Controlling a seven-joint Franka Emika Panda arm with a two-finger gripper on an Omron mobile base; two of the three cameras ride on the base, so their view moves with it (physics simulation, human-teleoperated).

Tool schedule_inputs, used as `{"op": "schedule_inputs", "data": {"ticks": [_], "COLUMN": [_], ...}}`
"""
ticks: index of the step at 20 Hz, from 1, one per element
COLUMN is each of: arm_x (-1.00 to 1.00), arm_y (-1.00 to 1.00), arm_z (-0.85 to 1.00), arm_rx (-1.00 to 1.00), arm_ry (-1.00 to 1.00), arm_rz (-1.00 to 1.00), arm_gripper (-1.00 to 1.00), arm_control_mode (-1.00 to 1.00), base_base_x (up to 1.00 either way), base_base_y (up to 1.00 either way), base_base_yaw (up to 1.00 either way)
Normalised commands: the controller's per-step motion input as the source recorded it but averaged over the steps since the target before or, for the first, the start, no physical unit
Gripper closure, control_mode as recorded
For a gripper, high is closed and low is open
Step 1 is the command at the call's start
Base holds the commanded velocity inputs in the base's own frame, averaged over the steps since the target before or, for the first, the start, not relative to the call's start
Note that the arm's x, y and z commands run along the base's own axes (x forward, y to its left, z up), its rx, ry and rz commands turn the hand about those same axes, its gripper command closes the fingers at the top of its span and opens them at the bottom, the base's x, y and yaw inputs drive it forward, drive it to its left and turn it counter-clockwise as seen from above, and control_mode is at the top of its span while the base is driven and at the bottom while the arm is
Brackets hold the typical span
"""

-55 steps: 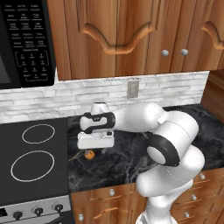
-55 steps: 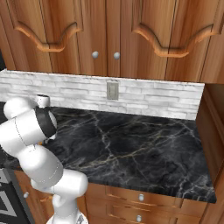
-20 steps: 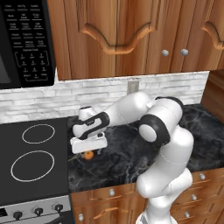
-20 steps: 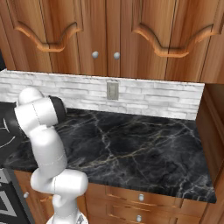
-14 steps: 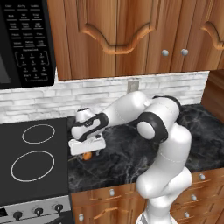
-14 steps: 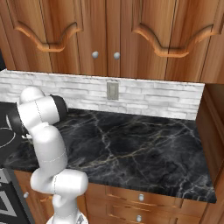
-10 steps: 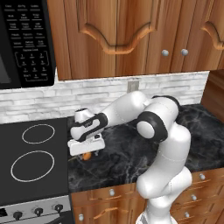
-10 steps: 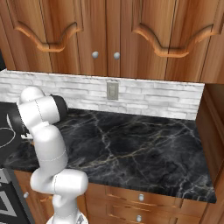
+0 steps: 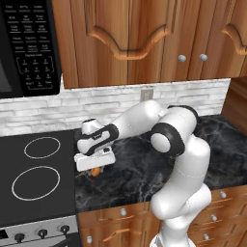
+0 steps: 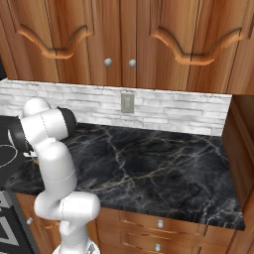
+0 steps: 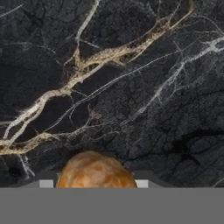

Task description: Place the tangerine in the correct fridge rack based on whether it is a fruit or vegetable. Finally, close the fridge door.

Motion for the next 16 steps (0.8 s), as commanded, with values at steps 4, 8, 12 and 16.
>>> {"op": "schedule_inputs", "data": {"ticks": [4,8,12,16], "arm_x": [-0.71,-0.81,-0.64,-0.32], "arm_y": [-0.01,-0.13,-0.42,-0.83], "arm_z": [0.0,0.12,0.62,0.91], "arm_rx": [0.0,0.0,0.0,0.0], "arm_ry": [-0.12,-0.29,-0.44,-0.42], "arm_rz": [-0.01,-0.02,0.0,0.0], "arm_gripper": [1.0,1.0,1.0,1.0], "arm_control_mode": [-1.0,-1.0,-1.0,-1.0], "base_base_x": [0.0,0.0,0.0,0.0], "base_base_y": [0.0,0.0,0.0,0.0], "base_base_yaw": [0.0,0.0,0.0,0.0]}}
